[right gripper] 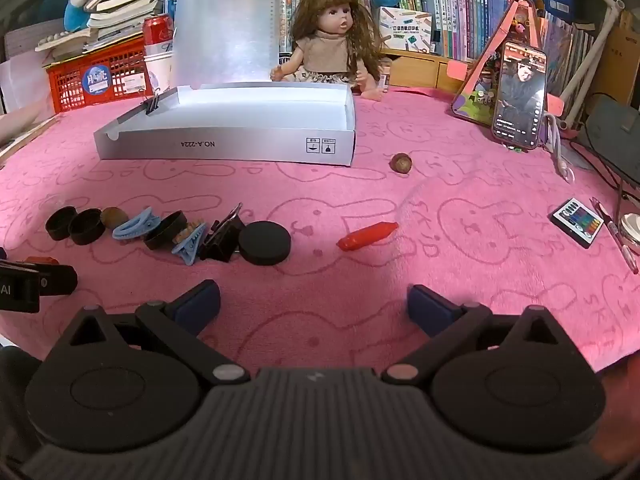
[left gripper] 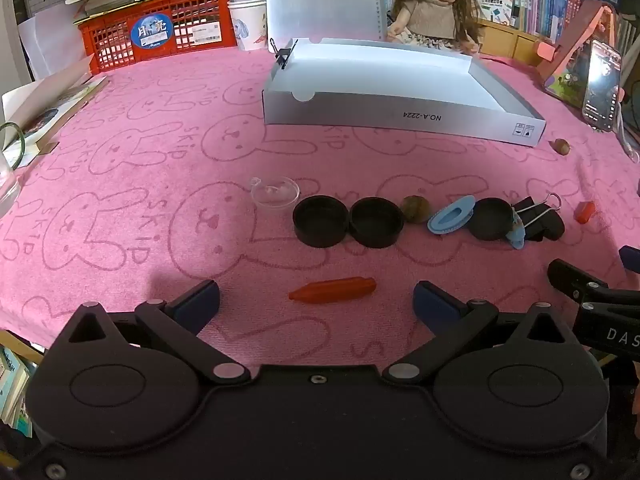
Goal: Organize rigid objects
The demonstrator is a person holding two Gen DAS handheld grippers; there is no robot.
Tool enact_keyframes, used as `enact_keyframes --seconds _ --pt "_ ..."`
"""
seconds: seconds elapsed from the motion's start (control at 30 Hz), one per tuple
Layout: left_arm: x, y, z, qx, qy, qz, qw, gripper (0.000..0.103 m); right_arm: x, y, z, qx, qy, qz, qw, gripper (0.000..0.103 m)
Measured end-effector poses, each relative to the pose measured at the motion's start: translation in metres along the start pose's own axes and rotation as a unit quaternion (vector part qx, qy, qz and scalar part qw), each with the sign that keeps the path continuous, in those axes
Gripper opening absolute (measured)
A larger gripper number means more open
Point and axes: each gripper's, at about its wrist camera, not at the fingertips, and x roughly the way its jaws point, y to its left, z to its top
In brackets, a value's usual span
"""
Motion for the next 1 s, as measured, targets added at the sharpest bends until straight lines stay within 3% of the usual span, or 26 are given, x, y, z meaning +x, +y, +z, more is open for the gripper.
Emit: enact_keyframes --seconds 1.0 --pt "0.0001 0.0004 0.0003 -0.004 0.003 -0.005 1.0 0.103 -0.0007 -0.0002 -0.0011 0.003 -0.004 0.0 1.0 0.103"
